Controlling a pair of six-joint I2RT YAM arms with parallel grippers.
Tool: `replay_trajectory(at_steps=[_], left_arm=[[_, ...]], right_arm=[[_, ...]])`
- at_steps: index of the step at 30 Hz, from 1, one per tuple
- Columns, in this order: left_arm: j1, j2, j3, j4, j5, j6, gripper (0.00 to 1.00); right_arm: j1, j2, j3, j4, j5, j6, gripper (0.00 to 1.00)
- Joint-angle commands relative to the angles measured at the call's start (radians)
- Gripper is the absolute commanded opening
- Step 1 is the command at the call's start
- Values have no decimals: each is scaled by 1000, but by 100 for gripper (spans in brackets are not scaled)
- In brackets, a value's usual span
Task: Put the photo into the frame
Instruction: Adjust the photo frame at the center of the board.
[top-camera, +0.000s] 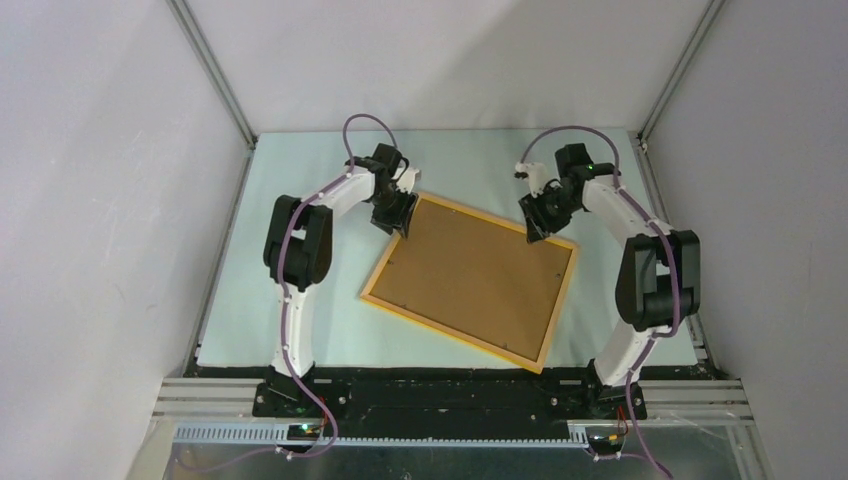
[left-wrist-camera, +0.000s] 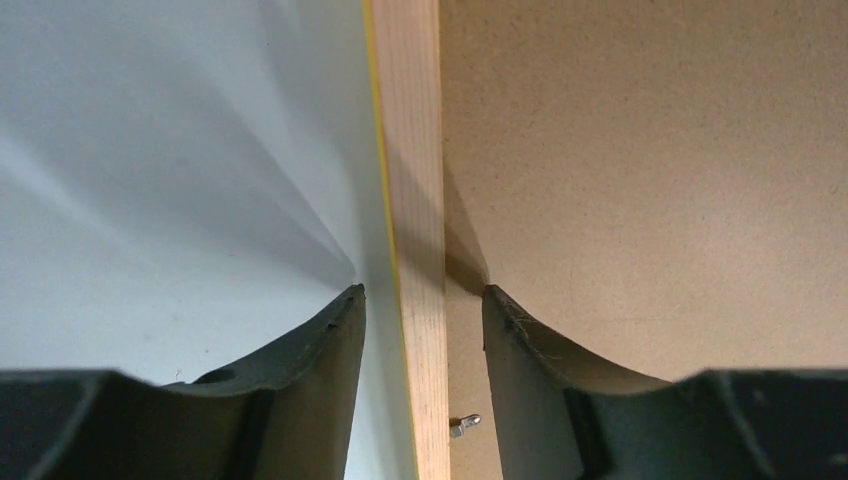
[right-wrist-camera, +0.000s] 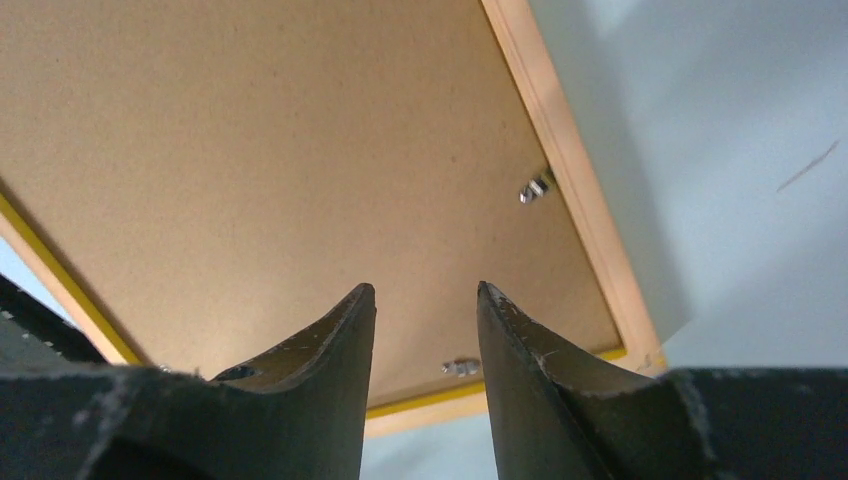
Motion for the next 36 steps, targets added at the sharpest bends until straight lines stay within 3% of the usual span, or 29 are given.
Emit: replay_trajectory(at_steps=[1,6,12,13,23,36], left_arm=[[15,18,46,7,9,-52,50],[28,15,30,13,-9,-82,35],[56,-4,-9,23,-12,-114,3],[59,-6,-17,26,-12,-120,2],[121,-65,-113,66,0,-158,0],[193,-244,-387,170,74,-240,0]], right_arm=[[-74,-92,-66,18,-73,77,45],[-163,-148,-136,17,-102,152,49],[-205,-179,-220,36,30,219,51],[-220,-175,-224,36,37,234,51],[-313,-86,-240,45,39,280,51],[-303,7,-207,129,-80,354,51]])
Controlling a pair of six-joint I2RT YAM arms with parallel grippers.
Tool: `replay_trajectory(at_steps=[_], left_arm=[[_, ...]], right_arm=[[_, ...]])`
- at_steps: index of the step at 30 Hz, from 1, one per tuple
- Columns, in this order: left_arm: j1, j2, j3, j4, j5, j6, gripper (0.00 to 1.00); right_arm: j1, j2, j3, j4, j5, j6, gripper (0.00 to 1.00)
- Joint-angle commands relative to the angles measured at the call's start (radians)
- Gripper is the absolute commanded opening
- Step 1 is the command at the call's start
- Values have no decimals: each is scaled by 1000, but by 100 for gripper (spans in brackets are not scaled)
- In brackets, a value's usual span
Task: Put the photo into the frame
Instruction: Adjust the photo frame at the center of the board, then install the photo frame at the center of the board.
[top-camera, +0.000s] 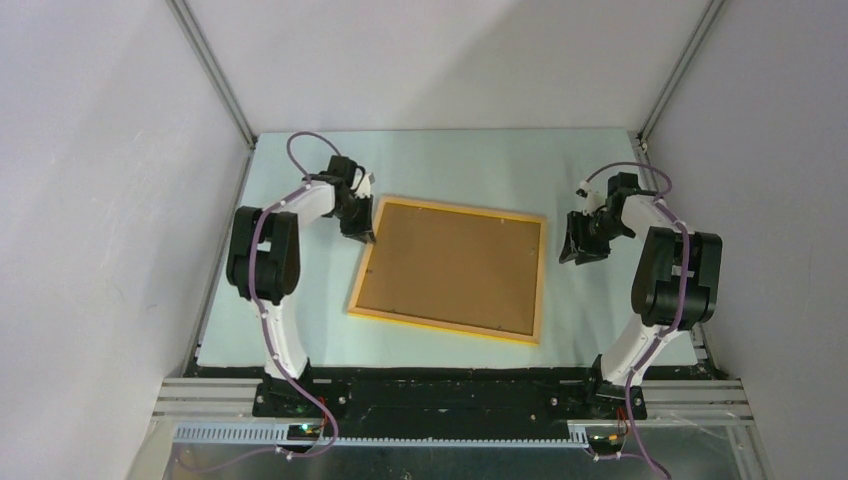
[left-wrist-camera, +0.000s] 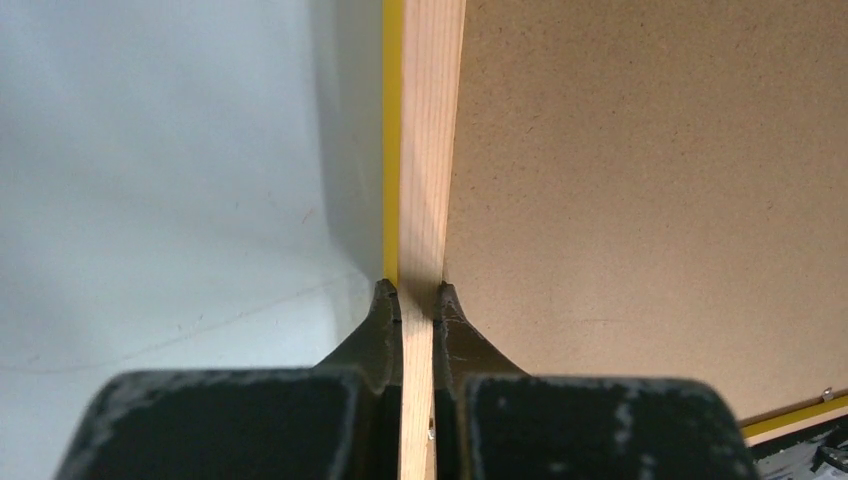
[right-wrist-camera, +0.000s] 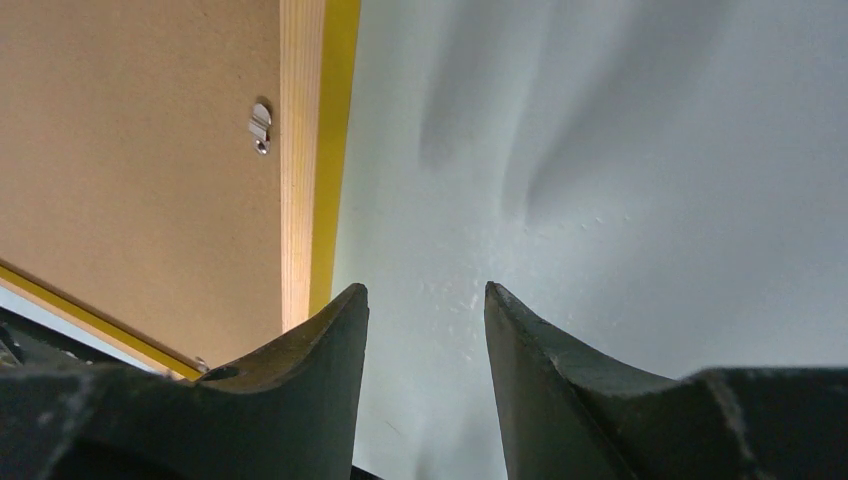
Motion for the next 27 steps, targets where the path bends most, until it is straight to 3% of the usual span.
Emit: replay_trajectory(at_steps=[1,12,20,27], left_arm=[[21,-66,-108,12,35,-65,0],[29,-140,-324,152,105,-185,0],[30,-146,-366,205,123,-226,0],[29,-159,-367,210,119,-225,0]], right_arm=[[18,27,41,58,-81,64,51],[144,191,193,64,-138,94,53],[186,254,264,66,-119,122,52],[217,258,276,62,-2,117,50]])
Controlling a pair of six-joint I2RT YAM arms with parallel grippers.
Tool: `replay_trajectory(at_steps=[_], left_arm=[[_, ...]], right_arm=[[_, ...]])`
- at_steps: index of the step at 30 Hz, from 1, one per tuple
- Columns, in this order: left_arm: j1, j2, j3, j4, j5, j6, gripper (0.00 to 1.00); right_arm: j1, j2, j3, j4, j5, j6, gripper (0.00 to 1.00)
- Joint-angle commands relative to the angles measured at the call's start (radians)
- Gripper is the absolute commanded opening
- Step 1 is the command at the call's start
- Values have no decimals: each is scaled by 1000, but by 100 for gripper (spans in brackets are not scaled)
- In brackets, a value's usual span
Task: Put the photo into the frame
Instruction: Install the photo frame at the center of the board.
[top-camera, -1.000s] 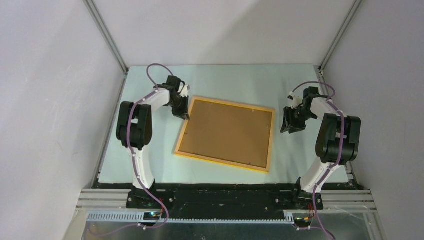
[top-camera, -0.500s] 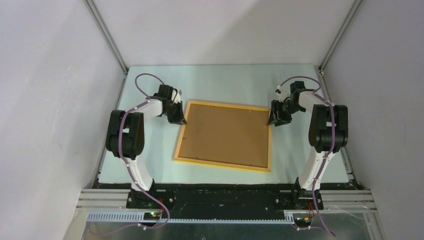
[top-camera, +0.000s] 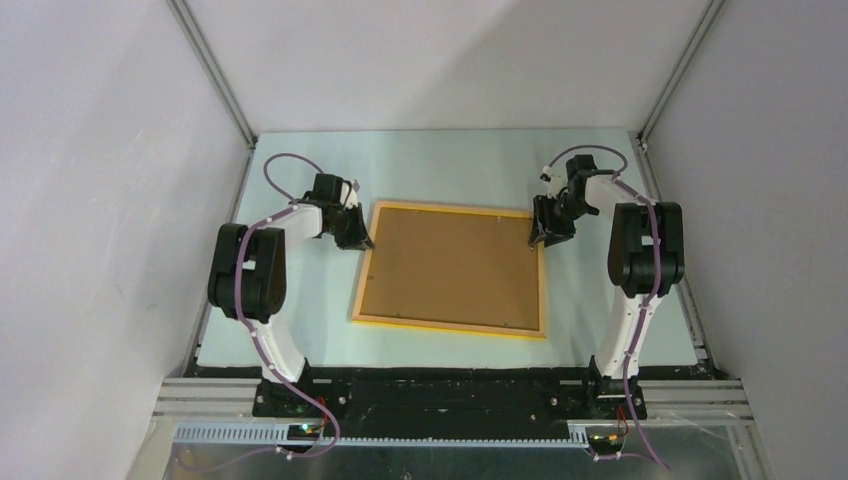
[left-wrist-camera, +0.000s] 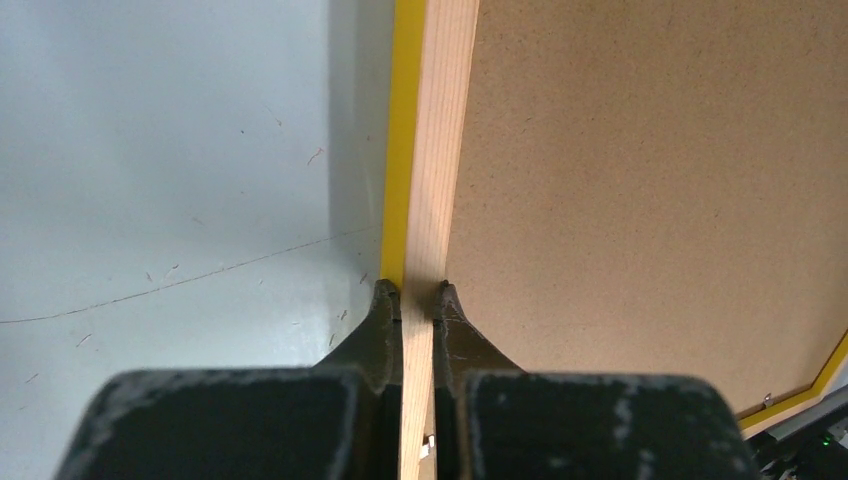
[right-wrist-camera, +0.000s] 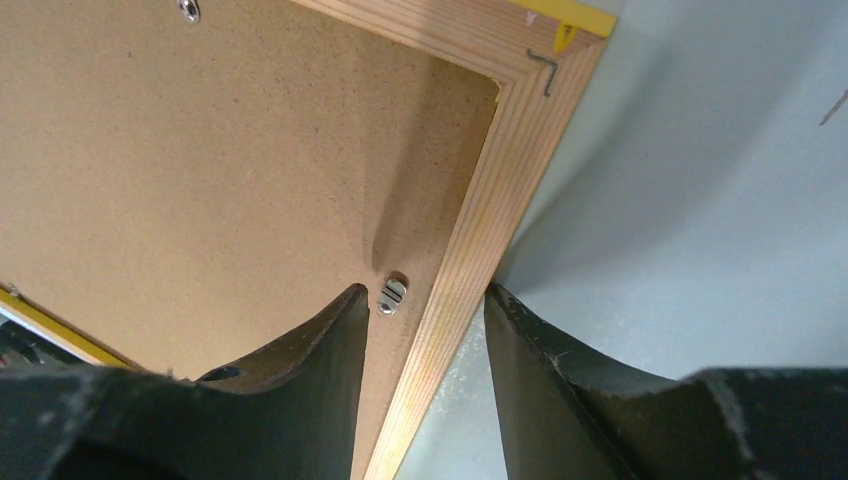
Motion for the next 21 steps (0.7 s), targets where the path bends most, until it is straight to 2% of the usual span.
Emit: replay_trajectory(at_steps=[1,10,13,18,21], left_arm=[[-11,15,-53,-68,51,-57,0],[-11,6,-59,-59,51,-53,0],[-11,6,-57,-58,50,-51,0],[-11,5,-55,-56,51,-48,0],[-10,3,-54,-57,51,-46,0]], right_arm=[[52,6,24,29,55,11,50],[111,0,3,58,194,28,48],[116,0,-3,58,217,27,43],[107,-4,-5,51,203,11,29],[101,-15,-8,47,190,-4,25]])
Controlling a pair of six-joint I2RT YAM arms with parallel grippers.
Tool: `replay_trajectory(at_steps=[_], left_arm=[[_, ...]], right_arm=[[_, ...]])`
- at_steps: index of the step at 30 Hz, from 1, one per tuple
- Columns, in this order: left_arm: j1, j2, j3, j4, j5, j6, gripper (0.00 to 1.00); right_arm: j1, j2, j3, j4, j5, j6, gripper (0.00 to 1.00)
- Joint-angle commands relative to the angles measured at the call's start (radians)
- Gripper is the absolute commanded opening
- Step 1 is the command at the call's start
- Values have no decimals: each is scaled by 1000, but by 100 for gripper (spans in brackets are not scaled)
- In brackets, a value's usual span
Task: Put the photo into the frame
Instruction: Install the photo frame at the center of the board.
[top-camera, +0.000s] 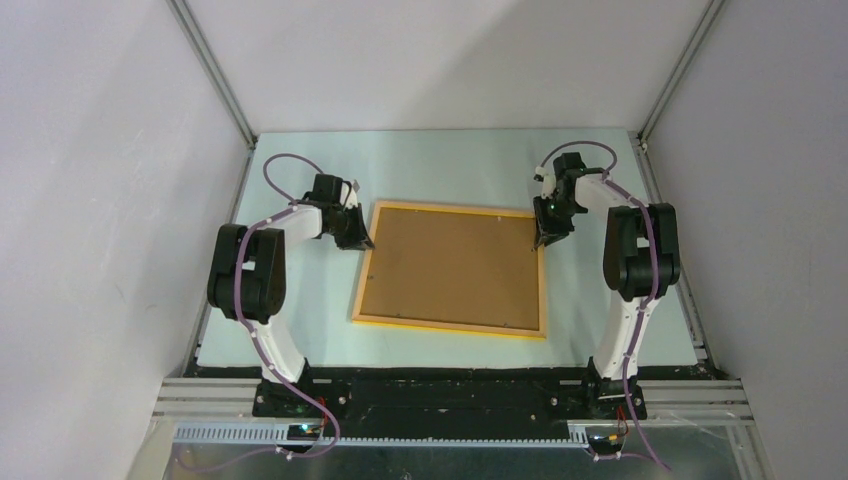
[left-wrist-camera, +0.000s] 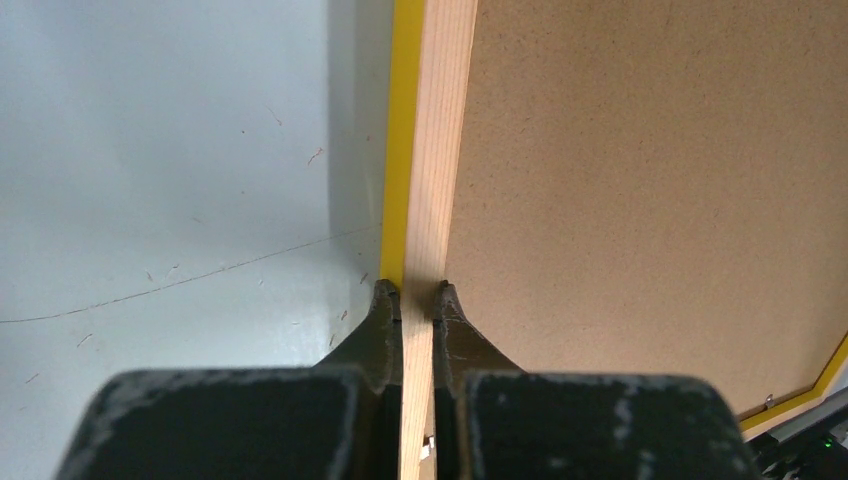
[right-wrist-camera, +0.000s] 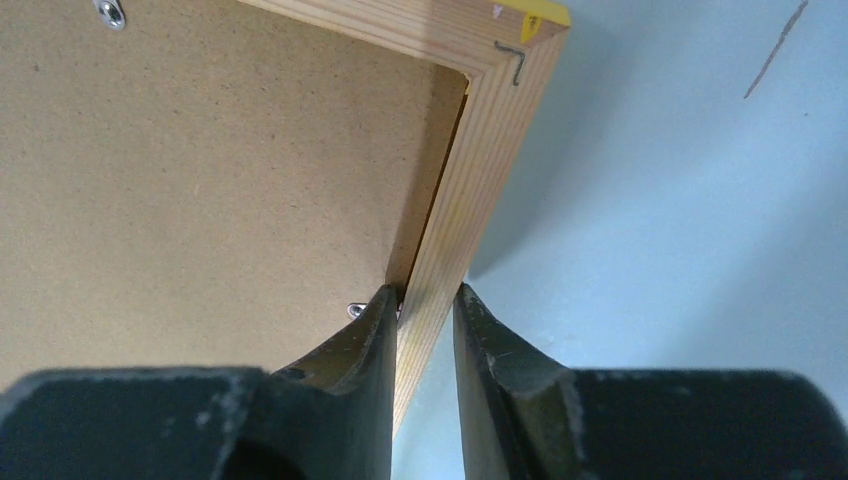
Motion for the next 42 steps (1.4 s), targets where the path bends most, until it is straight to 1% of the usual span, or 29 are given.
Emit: replay_trajectory(at_steps=[1,6,11,20,27,35,42], left_arm=[[-10,8,-45,-67,52,-45,0],[-5,3,-41,-67,55,-44,0],[1,1,-39,-67,56,-42,0],[12,-2,-34,-67,67,-39,0],[17,1,-32,-67,69,-38,0],[21,-1,-31,-67,70,-37,0],[28,-4,-31,-67,71,-36,0]], right_arm=[[24,3,-16,52,-38,-35,24],[30,-14,-28,44,-57,-76,23],[41,-19,-38,35,-61,-111,24],[78,-1,-18,-16,-41,-224,28],[87,20,13,-74,-62,-289,33],[94,39,46,-120,-72,-342,36],[92,47,72,-136,-77,-347,36]])
